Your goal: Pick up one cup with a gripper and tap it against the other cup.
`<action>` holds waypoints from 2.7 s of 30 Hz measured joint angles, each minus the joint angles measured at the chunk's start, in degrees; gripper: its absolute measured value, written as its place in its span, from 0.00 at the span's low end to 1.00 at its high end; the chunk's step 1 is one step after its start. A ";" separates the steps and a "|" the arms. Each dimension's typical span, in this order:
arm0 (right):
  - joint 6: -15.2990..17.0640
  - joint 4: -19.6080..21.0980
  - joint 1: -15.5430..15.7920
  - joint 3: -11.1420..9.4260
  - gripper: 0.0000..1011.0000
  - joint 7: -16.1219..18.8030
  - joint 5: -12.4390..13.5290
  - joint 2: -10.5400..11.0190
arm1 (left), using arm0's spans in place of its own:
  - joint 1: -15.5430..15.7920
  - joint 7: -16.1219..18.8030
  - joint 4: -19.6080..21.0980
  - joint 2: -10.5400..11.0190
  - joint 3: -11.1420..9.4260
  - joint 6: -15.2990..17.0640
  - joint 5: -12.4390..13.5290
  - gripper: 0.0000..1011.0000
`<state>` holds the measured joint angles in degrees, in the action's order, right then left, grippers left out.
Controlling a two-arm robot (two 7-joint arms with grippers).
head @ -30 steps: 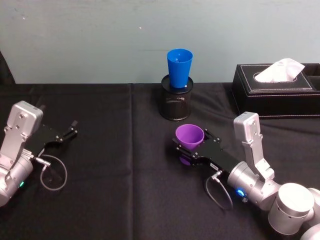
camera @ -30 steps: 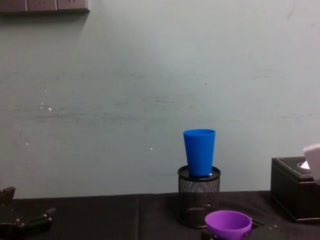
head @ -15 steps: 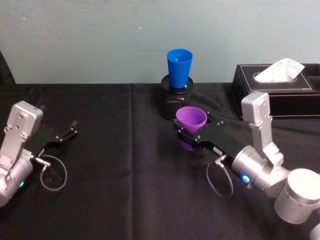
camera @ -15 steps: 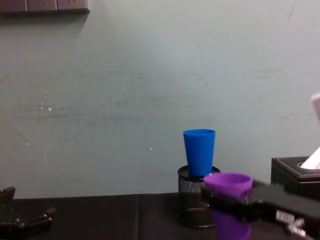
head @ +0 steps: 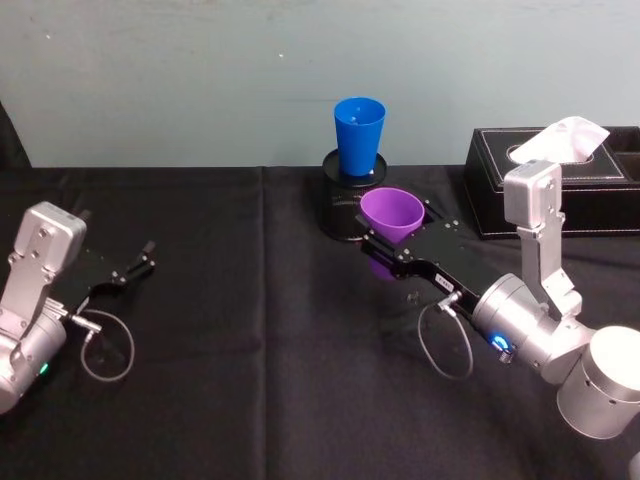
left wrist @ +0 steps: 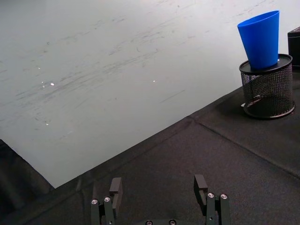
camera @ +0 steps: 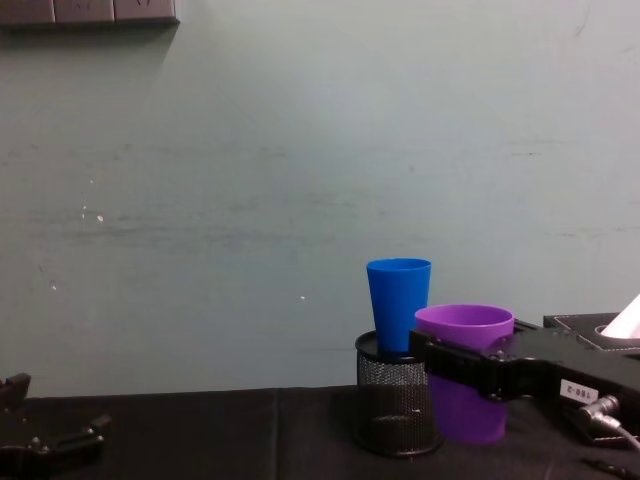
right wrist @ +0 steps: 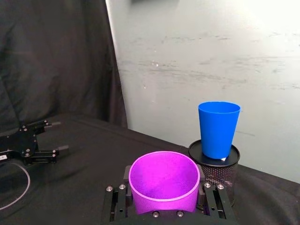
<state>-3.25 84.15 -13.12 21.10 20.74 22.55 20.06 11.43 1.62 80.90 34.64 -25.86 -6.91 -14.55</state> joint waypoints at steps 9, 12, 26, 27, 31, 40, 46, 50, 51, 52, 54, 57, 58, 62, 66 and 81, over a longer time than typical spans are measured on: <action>0.00 -0.20 -0.10 0.16 0.73 -0.01 0.09 0.04 | 0.00 0.00 0.00 0.00 0.00 0.00 0.00 0.99; 0.00 -0.23 -0.11 0.17 0.73 -0.01 0.10 0.06 | 0.00 0.00 0.00 0.00 0.00 0.00 0.00 0.99; 0.00 -0.34 -0.18 0.25 0.73 0.00 0.18 0.11 | 0.00 0.00 0.00 0.00 0.00 0.00 0.00 0.99; 0.00 -0.34 -0.18 0.25 0.73 0.00 0.19 0.11 | 0.00 0.00 0.00 0.00 0.00 0.00 0.00 0.99; 0.00 -0.34 -0.19 0.25 0.73 0.00 0.20 0.11 | 0.00 0.00 0.00 0.00 0.00 0.00 0.00 0.99; 0.00 -0.35 -0.19 0.26 0.73 0.00 0.20 0.11 | 0.00 0.00 0.00 0.00 0.00 0.00 0.00 0.99; 0.00 -0.35 -0.20 0.26 0.73 0.00 0.19 0.11 | 0.00 0.00 0.00 0.00 0.00 0.00 0.00 0.99; 0.00 -0.35 -0.20 0.26 0.73 0.00 0.19 0.11 | 0.00 0.00 0.00 0.00 0.00 0.00 0.00 0.99; 0.00 -0.35 -0.20 0.25 0.73 0.00 0.20 0.11 | 0.00 0.00 0.00 0.00 0.00 0.00 0.00 0.99; 0.00 -0.35 -0.20 0.26 0.73 0.00 0.19 0.11 | 0.00 0.00 0.00 0.00 0.00 0.00 0.00 0.99; 0.00 -0.35 -0.19 0.26 0.73 0.00 0.19 0.11 | 0.00 0.00 0.00 0.00 0.00 0.00 0.00 0.99; 0.00 -0.35 -0.20 0.26 0.73 0.00 0.19 0.11 | 0.00 0.00 0.00 0.00 0.00 0.00 0.00 0.99; 0.00 -0.35 -0.19 0.26 0.73 0.00 0.19 0.11 | 0.00 0.00 0.00 0.00 0.00 0.00 0.00 0.99; -0.01 -0.35 -0.19 0.26 0.73 0.00 0.19 0.11 | 0.00 0.00 0.00 0.00 0.00 0.00 0.00 0.99; -0.01 -0.34 -0.19 0.26 0.73 0.00 0.19 0.11 | 0.00 0.00 0.00 0.00 0.00 0.00 0.00 0.99; -0.01 -0.35 -0.19 0.26 0.73 0.00 0.19 0.11 | 0.00 0.00 0.00 0.00 0.00 0.00 0.00 0.99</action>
<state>-3.26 83.81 -13.31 21.36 20.73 22.74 20.17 11.43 1.62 80.90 34.65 -25.86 -6.91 -14.55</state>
